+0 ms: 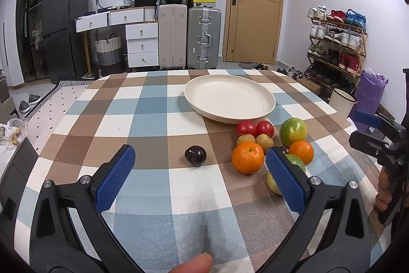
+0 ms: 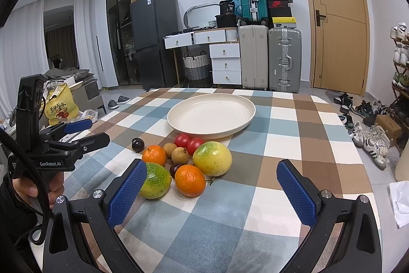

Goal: Organize fruits

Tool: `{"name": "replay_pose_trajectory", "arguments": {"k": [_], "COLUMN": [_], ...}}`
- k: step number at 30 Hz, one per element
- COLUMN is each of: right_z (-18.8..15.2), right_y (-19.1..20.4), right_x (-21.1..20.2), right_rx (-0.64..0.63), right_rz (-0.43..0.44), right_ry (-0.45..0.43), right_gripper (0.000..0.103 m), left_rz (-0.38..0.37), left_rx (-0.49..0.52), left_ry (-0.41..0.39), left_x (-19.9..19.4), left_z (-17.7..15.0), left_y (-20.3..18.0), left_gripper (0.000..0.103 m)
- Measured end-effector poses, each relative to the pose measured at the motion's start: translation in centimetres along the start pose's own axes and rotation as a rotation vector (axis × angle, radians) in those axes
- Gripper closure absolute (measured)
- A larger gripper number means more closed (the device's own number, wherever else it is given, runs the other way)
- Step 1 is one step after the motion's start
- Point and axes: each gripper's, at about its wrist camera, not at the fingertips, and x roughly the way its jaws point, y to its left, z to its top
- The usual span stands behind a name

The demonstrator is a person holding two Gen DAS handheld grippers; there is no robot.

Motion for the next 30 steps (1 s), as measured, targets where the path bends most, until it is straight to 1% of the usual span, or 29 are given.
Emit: {"name": "replay_pose_trajectory", "arguments": {"k": [21,24,30], "right_z": [0.0,-0.5,-0.7], "right_y": [0.0,-0.1,-0.2], "right_x": [0.0,0.9,1.1], "right_rx": [0.000,0.002,0.002], "right_rz": [-0.004,-0.008,-0.010], "right_ry": [0.004,0.001,0.001], "right_gripper": [0.000,0.000,0.000], "left_rz": [0.003,0.002,0.003], "left_rx": [0.006,0.005,0.007], "left_ry": [-0.001,0.001,0.000], "left_x": [0.0,0.1,0.1], "left_z": [0.0,0.0,0.0], "left_y": [-0.1,-0.1,-0.2], "left_gripper": [0.001,0.001,0.001]}}
